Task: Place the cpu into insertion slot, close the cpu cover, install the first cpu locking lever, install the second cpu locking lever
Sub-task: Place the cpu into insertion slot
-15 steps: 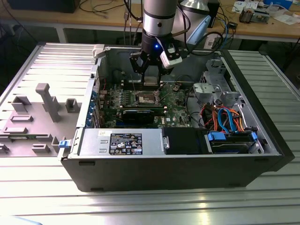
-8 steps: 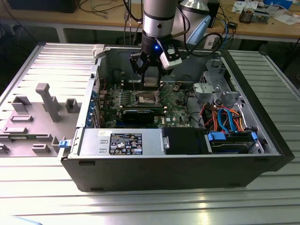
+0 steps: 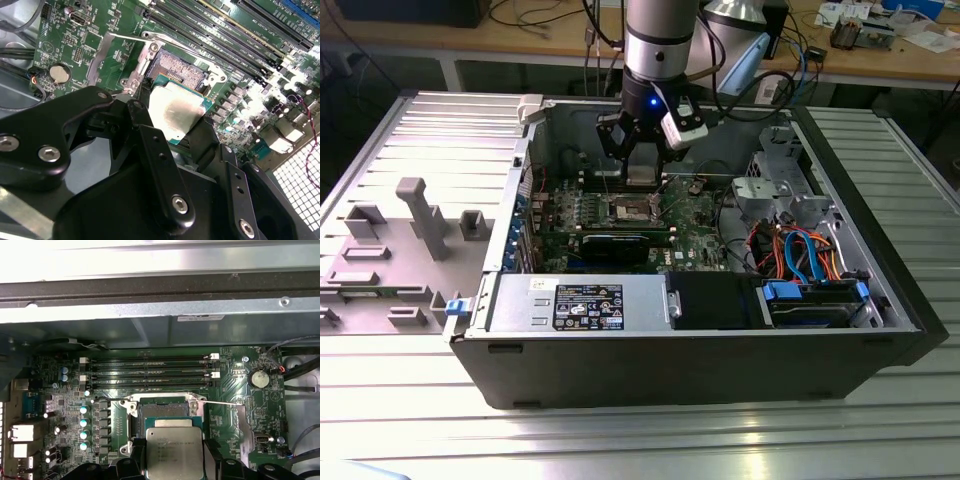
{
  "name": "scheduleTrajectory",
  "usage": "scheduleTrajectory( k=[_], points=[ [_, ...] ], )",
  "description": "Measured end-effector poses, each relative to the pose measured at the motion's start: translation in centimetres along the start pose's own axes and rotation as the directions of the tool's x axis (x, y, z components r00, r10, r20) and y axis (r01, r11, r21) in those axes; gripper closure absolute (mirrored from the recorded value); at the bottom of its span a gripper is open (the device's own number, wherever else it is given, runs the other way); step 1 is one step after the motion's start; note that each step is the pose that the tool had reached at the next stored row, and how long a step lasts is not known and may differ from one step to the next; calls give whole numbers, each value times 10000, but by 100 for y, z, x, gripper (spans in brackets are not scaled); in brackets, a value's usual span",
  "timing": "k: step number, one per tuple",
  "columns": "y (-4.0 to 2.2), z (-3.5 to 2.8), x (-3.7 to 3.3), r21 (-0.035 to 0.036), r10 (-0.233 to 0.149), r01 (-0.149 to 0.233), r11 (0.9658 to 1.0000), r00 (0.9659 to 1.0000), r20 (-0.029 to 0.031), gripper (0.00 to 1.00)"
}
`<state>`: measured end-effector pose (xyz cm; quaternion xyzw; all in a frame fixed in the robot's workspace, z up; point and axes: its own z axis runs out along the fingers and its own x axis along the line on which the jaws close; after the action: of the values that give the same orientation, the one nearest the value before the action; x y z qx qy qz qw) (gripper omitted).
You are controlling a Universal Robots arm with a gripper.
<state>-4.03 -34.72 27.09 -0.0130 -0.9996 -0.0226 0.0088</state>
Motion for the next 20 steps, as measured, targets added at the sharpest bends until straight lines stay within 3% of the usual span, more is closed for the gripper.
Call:
scheduleTrajectory(
  k=[11,13,20],
  points=[
    [-1,20,0,54,0,0,10000,10000,1,45],
    [-5,106,-2,105,1,-1,9999,10000,3,45],
    [-6,123,-2,119,2,-2,9999,10000,3,45]
  ],
)
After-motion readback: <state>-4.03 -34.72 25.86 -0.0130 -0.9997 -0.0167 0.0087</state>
